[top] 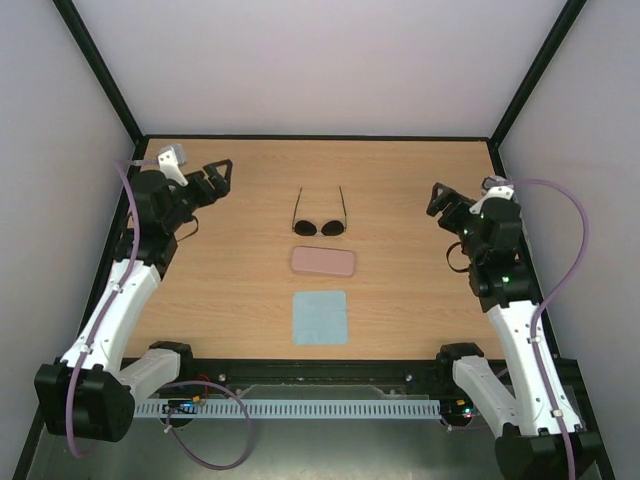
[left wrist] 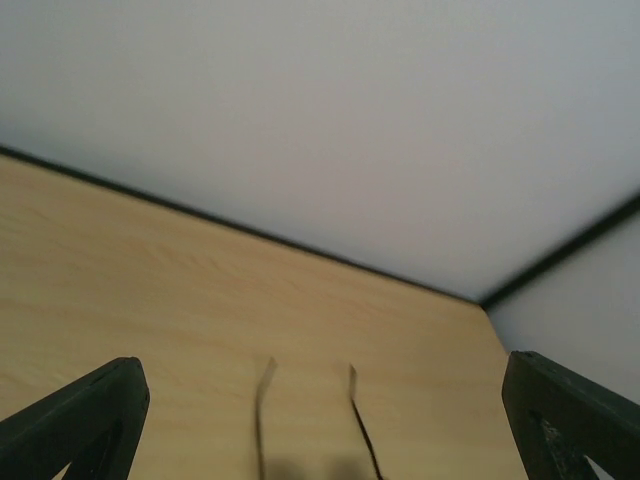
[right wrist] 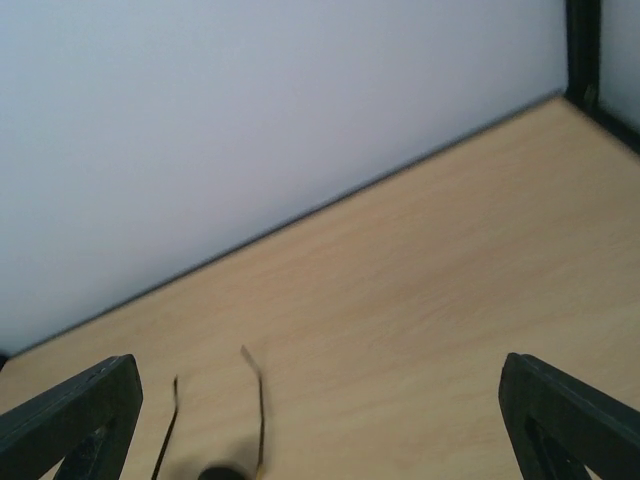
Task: Organize the sunglasses
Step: Pick up the sunglasses case from the center of the board.
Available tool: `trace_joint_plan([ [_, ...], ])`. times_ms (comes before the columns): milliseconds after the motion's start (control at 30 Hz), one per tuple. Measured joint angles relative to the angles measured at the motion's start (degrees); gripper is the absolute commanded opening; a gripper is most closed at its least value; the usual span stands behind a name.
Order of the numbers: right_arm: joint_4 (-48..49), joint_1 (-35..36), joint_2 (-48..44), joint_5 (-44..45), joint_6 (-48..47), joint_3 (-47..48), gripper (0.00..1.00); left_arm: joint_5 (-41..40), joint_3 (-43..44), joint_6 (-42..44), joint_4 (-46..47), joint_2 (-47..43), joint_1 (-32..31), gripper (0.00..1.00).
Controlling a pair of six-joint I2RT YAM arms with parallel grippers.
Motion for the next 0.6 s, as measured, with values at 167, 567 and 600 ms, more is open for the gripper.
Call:
trace_joint_plan([
  [167, -11.0, 0.0, 3.0, -8.9, 3.2, 2.7, 0.99, 12.7, -1.0, -3.9, -3.1, -1.2, -0.1, 1.00],
  [567, -14.0, 0.0, 10.3, -28.0, 4.5, 0.4, 0.99, 22.7, -8.8, -10.4, -1.9, -4.3, -2.4, 1.00],
  [600, -13.2, 0.1, 10.6, -29.1, 4.9, -0.6, 0.99, 22.3, -9.1, -10.4, -1.9, -4.2, -3.5, 0.99],
])
